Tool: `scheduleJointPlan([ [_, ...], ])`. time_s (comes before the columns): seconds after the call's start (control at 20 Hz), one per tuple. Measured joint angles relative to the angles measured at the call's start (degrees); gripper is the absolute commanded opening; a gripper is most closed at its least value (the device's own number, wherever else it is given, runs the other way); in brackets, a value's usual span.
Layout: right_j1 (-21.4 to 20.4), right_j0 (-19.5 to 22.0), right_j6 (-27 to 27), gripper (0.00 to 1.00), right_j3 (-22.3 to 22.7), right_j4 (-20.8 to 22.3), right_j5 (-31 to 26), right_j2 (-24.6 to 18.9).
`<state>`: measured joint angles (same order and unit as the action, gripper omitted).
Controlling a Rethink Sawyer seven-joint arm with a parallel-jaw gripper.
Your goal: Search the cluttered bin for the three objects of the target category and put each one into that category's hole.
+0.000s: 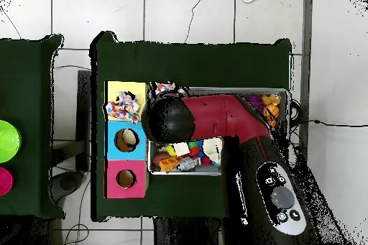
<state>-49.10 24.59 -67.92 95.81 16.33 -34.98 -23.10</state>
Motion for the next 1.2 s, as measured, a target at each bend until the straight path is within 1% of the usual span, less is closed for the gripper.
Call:
scheduleJointPlan([
  [0.05, 0.85, -1.23, -0.22, 0.00, -0.02, 0.01, 2.69, 1.60],
  [0.2, 2.39, -3.78, -0.96, 0.00, -0.01, 0.00, 7.00, 4.56],
  [0.45, 4.97, -8.86, -3.69, 0.00, -0.03, -0.47, 12.63, 9.73],
  [0.6, 6.14, -11.47, -5.89, 0.00, -0.03, -1.25, 14.29, 12.10],
  [0.65, 6.80, -13.26, -7.55, 0.00, -0.02, -1.88, 14.71, 13.73],
  [0.8, 7.24, -15.21, -9.51, 0.00, -0.02, -2.62, 14.73, 15.50],
  [1.0, 7.23, -16.87, -11.17, 0.00, -0.02, -3.77, 14.73, 17.34],
  [1.2, 6.91, -17.28, -11.46, 0.00, -0.02, -4.71, 14.72, 18.39],
])
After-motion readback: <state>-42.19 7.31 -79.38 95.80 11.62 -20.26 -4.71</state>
